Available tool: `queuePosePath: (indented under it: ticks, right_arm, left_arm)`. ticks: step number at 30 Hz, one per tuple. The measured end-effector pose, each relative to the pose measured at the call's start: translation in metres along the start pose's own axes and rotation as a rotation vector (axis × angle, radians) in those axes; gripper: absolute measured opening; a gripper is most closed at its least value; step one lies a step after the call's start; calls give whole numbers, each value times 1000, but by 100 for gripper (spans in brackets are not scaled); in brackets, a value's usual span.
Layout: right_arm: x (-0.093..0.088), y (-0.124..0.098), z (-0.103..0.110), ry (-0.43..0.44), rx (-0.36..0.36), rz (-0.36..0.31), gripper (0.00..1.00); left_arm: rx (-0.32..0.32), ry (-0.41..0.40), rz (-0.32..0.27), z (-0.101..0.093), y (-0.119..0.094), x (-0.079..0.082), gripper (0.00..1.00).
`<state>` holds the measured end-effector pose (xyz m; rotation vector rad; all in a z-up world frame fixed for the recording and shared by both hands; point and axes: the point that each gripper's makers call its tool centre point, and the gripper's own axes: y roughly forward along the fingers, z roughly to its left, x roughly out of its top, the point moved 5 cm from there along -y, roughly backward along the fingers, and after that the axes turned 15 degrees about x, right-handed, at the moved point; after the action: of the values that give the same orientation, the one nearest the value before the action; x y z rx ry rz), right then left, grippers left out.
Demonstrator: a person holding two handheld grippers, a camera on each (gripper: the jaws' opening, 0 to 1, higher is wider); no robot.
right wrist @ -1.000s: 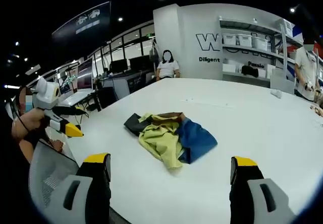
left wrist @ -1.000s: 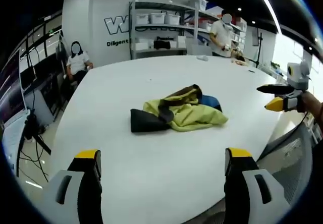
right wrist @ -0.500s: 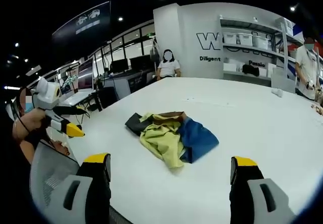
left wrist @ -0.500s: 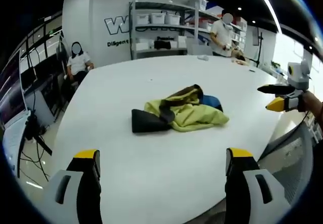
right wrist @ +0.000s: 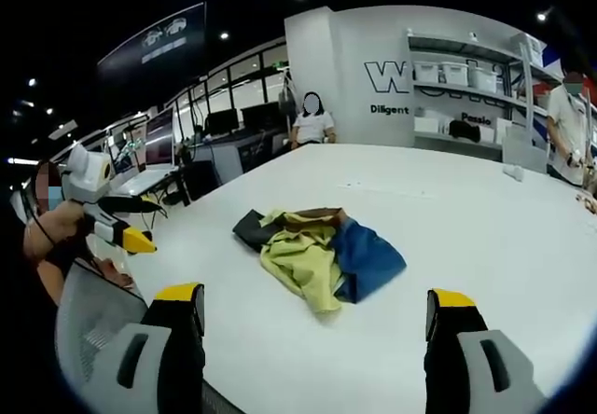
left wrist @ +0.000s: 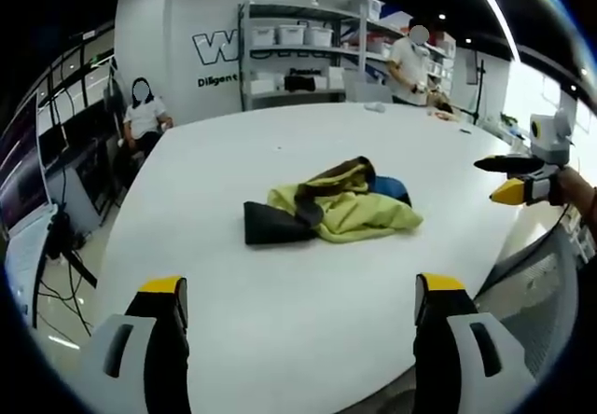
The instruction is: Fold the garment on the visible template until the final outline fits inside the template.
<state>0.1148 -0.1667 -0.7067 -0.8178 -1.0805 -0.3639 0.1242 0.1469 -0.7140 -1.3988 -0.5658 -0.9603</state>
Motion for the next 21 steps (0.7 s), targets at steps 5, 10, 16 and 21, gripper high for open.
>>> queuePosePath:
  ticks: [5, 10, 16, 21]
  right_arm:
    - [0, 1, 0, 0, 2, 5, 99]
    - [0, 3, -1, 2, 3, 10, 99]
    - [1, 5, -3, 6, 11, 6, 99]
    - [2, 6, -3, 9, 15, 9, 99]
  left_arm:
    - [4, 1, 3, 2, 1, 0, 96]
    - [9, -3, -5, 3, 1, 1, 97]
    - [14, -6, 0, 6, 2, 0, 96]
    - [17, -10, -1, 7, 3, 1, 96]
